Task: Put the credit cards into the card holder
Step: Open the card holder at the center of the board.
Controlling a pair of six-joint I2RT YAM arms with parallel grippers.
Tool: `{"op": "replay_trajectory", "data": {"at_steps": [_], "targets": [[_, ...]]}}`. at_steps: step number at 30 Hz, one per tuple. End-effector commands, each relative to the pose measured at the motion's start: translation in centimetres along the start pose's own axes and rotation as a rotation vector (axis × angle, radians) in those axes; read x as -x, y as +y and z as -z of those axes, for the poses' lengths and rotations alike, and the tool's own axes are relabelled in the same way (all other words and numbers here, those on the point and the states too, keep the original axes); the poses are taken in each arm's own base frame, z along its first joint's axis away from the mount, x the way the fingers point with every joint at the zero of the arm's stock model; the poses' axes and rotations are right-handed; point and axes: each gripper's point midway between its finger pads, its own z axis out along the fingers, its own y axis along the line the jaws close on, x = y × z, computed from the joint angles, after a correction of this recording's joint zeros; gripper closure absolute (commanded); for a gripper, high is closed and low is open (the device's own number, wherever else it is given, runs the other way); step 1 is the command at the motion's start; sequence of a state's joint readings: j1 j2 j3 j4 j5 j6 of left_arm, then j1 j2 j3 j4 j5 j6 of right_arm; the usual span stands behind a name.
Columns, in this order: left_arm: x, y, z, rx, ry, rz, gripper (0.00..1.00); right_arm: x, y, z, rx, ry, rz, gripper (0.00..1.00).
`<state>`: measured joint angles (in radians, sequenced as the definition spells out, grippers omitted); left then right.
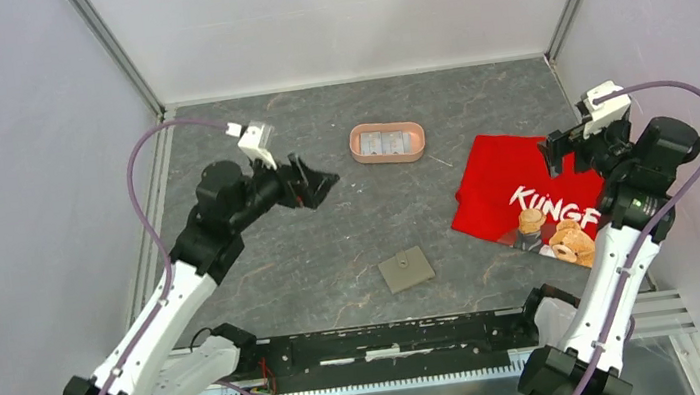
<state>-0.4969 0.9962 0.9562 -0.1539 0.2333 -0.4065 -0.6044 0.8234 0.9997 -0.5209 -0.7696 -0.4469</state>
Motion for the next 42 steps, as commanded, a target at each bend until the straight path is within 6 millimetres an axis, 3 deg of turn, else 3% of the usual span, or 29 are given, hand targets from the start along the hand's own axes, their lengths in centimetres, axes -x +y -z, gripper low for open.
{"op": "replay_trajectory", "data": {"at_steps": [1, 4, 8, 11, 13, 17, 21, 24, 31, 35, 42], "targets": [[-3.2, -3.0, 3.3, -0.19, 0.039, 0.023, 0.0, 0.8, 1.7, -0.7, 0.105, -0.054, -0.122, 0.02], [-4.4, -4.0, 5.4, -0.25, 0.022, 0.047, 0.0, 0.8, 3.5, -1.2, 0.234, -0.086, -0.155, 0.02], [-5.7, -4.4, 6.9, -0.279, 0.017, 0.092, 0.0, 0.7, 8.5, -0.6, 0.542, -0.221, -0.062, 0.02], [-7.6, -3.5, 6.8, -0.246, 0.05, 0.128, 0.0, 0.0, 11.5, -1.4, 0.645, -0.216, -0.003, 0.02], [-9.1, -2.8, 6.4, -0.218, 0.083, 0.154, 0.0, -0.9, 14.5, -1.9, 0.73, -0.203, 0.071, 0.02], [-13.0, -2.8, 5.4, -0.161, 0.149, 0.15, 0.0, -4.0, 21.1, -2.0, 0.909, -0.234, 0.321, 0.02], [-17.1, -3.7, 4.1, -0.12, 0.194, 0.16, 0.0, -8.5, 26.6, -2.5, 1.008, -0.201, 0.567, 0.02], [-19.3, -3.3, 2.9, -0.096, 0.194, 0.274, 0.07, -11.2, 30.1, -2.5, 1.089, -0.166, 0.689, 0.09], [-22.7, -1.1, 1.8, 0.008, 0.189, 0.519, 0.31, -12.9, 34.8, -2.9, 1.186, -0.121, 0.783, 0.41], [-24.0, -0.7, 1.3, 0.03, 0.204, 0.6, 0.42, -13.9, 36.5, -3.1, 1.197, -0.105, 0.774, 0.48], [-25.0, -1.1, 0.4, 0.022, 0.228, 0.658, 0.49, -15.8, 37.5, -3.6, 1.203, -0.045, 0.773, 0.54]]}}
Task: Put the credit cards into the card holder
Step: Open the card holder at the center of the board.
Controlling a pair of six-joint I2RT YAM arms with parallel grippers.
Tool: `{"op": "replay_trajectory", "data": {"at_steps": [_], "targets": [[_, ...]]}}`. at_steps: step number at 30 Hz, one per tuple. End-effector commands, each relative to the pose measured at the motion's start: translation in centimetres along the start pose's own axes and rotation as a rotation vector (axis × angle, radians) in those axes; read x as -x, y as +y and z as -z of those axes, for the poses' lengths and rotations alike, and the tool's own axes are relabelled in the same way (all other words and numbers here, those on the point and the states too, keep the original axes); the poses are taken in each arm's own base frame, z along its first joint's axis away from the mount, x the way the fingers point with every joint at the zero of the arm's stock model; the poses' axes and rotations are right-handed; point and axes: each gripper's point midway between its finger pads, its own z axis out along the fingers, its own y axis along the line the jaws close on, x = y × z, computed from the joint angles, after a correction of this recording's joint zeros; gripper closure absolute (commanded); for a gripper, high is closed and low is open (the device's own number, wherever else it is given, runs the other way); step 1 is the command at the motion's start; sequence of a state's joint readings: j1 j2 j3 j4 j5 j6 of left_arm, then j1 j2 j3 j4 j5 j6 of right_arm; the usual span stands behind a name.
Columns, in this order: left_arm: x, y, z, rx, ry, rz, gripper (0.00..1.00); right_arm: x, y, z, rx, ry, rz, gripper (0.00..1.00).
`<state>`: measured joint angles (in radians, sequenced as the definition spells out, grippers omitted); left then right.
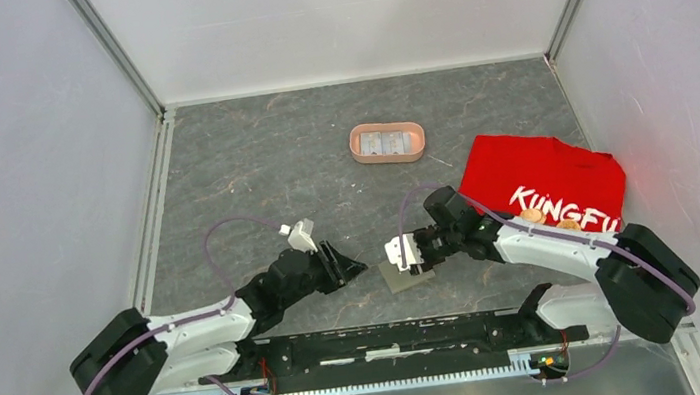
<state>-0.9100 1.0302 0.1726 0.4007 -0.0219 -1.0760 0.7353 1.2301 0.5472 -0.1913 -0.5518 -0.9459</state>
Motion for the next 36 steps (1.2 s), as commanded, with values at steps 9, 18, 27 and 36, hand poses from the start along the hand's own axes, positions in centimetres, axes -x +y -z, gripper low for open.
{"op": "replay_trajectory", "data": {"at_steps": [9, 18, 27, 36], "targets": [[-0.4, -1.9, -2.2, -0.064, 0.023, 0.113, 0.47, -0.8, 1.3, -1.6, 0.023, 0.023, 0.036, 0.55], [-2.3, -0.9, -3.7, 0.006, 0.095, 0.107, 0.46, -2.0, 0.6, -2.1, -0.003, 0.091, 0.011, 0.66], [-4.0, 0.7, -4.9, 0.082, 0.153, 0.095, 0.51, -1.8, 0.3, -2.1, -0.017, 0.095, -0.003, 0.92], [-3.7, 2.4, -5.4, 0.162, 0.125, 0.074, 0.6, -0.4, -0.6, -1.6, -0.046, 0.06, -0.016, 0.88]]}}
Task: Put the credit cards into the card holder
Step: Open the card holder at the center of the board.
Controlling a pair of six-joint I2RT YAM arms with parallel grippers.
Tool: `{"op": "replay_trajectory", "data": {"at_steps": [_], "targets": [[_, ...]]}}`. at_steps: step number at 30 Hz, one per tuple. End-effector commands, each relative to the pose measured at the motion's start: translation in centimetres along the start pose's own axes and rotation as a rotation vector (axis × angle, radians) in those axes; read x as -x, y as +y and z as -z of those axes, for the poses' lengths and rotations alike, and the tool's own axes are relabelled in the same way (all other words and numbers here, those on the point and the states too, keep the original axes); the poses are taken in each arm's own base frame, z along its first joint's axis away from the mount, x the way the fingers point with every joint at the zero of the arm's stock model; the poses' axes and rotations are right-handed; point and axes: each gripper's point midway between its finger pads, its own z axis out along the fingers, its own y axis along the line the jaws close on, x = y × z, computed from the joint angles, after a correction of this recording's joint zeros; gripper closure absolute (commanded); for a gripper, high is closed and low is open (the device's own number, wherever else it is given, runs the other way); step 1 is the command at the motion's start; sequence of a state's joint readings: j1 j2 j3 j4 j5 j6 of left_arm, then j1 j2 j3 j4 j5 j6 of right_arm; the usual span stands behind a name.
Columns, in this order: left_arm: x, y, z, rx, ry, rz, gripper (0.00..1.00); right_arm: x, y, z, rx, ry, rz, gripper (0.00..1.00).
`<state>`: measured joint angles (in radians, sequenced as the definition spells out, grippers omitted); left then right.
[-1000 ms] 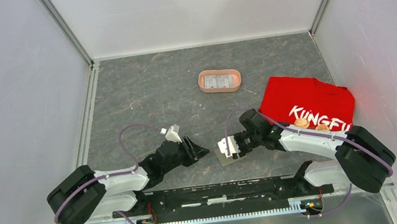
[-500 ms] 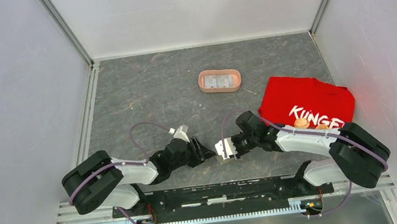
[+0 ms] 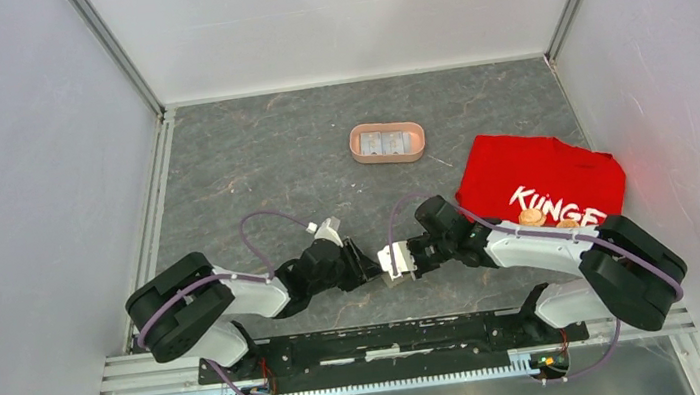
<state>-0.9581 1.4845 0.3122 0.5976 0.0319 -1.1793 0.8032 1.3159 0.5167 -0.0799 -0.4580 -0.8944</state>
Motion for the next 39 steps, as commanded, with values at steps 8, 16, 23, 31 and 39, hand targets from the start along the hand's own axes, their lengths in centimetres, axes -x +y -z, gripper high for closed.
{"op": "replay_trajectory", "data": {"at_steps": [8, 16, 23, 31, 39], "targets": [[-0.1, 2.8, -0.6, 0.124, -0.014, -0.007, 0.71, 1.4, -2.0, 0.6, -0.055, -0.013, -0.022, 0.63], [-0.3, 2.1, -0.8, 0.102, 0.006, -0.02, 0.79, 0.4, -1.2, -0.4, -0.025, 0.032, -0.016, 0.6], [-1.0, 1.6, -1.1, 0.076, 0.05, -0.054, 0.92, 0.3, -1.0, -1.1, -0.029, 0.076, 0.024, 0.57], [-2.1, 1.6, -1.5, 0.051, 0.11, -0.083, 0.96, -0.2, -1.7, -1.1, -0.06, 0.112, 0.012, 0.79], [-2.2, 2.6, -1.2, 0.081, 0.111, -0.093, 0.98, 0.9, -3.6, 0.2, -0.145, 0.079, -0.022, 1.0]]}}
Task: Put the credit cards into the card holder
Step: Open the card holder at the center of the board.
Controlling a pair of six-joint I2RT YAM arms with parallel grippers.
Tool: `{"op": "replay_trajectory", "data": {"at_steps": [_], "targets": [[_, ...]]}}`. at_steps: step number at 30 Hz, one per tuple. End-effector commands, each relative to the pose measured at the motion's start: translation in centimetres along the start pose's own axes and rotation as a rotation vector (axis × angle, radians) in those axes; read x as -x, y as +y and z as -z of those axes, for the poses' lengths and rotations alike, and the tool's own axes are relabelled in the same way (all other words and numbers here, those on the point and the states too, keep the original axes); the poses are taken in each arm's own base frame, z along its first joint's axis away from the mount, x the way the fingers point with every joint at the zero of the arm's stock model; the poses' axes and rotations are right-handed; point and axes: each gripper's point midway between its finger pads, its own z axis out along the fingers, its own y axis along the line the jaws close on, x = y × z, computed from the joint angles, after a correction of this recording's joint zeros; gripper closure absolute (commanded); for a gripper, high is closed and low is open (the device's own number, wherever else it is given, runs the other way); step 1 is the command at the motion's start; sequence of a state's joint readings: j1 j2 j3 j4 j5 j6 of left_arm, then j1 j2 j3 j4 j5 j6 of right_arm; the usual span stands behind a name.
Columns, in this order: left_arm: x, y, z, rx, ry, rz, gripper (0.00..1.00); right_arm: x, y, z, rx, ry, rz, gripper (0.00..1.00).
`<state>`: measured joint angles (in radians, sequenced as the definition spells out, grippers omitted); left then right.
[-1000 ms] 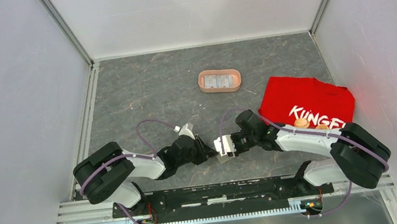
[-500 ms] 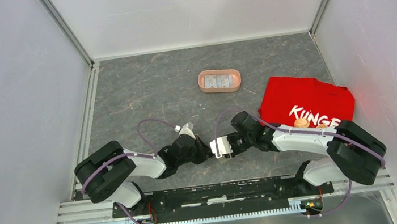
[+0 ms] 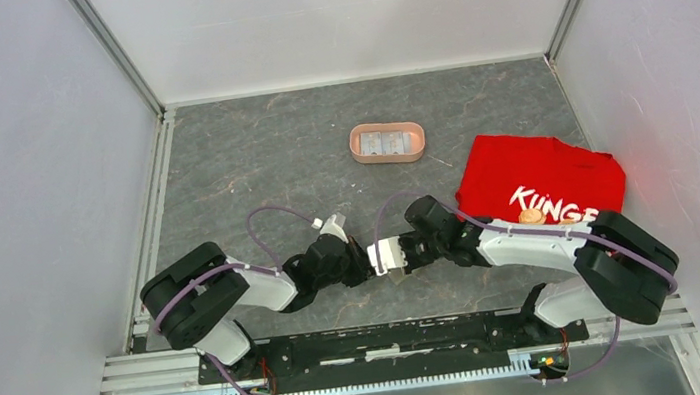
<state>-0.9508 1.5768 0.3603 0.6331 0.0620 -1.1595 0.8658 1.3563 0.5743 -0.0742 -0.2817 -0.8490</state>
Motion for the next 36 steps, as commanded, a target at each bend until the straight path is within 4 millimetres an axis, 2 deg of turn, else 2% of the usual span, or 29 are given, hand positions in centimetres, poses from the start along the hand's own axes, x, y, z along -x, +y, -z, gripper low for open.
{"op": "replay_trajectory", "data": {"at_steps": [1, 7, 13, 19, 23, 24, 26, 28, 30, 32, 34, 36], "targets": [[-2.1, 2.8, 0.2, 0.088, 0.086, -0.078, 0.98, 0.9, -1.7, 0.6, -0.064, -0.033, -0.047, 1.0], [-2.2, 3.2, 0.4, 0.098, 0.085, -0.087, 0.98, 1.7, -4.2, 2.1, -0.151, -0.115, -0.145, 1.0], [-2.2, 2.6, 0.4, 0.074, 0.094, -0.11, 0.98, 0.9, -5.9, 2.7, -0.238, -0.114, -0.228, 1.0], [-1.4, -1.0, 1.0, -0.074, 0.075, -0.17, 0.98, -0.2, -6.6, 1.7, -0.276, -0.092, -0.377, 1.0], [-1.0, -2.7, 1.6, -0.133, 0.057, -0.205, 0.98, -2.5, -7.4, 0.3, -0.303, -0.009, -0.548, 1.0], [-0.9, -2.9, 1.6, -0.139, 0.054, -0.209, 0.97, -2.7, -7.7, 0.1, -0.293, 0.004, -0.576, 0.91], [-0.8, -3.0, 1.8, -0.146, 0.047, -0.208, 0.92, -2.9, -8.0, 0.2, -0.273, 0.0, -0.616, 0.62], [-0.8, -3.0, 1.8, -0.146, 0.043, -0.203, 0.87, -2.8, -8.8, 1.3, -0.293, -0.037, -0.626, 0.45], [-0.8, -2.9, 1.8, -0.145, 0.043, -0.201, 0.85, -2.1, -10.0, 3.3, -0.326, -0.102, -0.623, 0.38], [-0.8, -3.0, 1.8, -0.154, 0.043, -0.204, 0.85, -1.5, -10.2, 4.7, -0.3, -0.154, -0.582, 0.34], [-0.7, -3.5, 1.9, -0.175, 0.037, -0.21, 0.85, -0.8, -9.2, 5.9, -0.216, -0.196, -0.518, 0.31], [-0.5, -4.0, 2.0, -0.192, 0.029, -0.214, 0.83, 0.3, -7.0, 6.4, -0.088, -0.263, -0.445, 0.3]]}}
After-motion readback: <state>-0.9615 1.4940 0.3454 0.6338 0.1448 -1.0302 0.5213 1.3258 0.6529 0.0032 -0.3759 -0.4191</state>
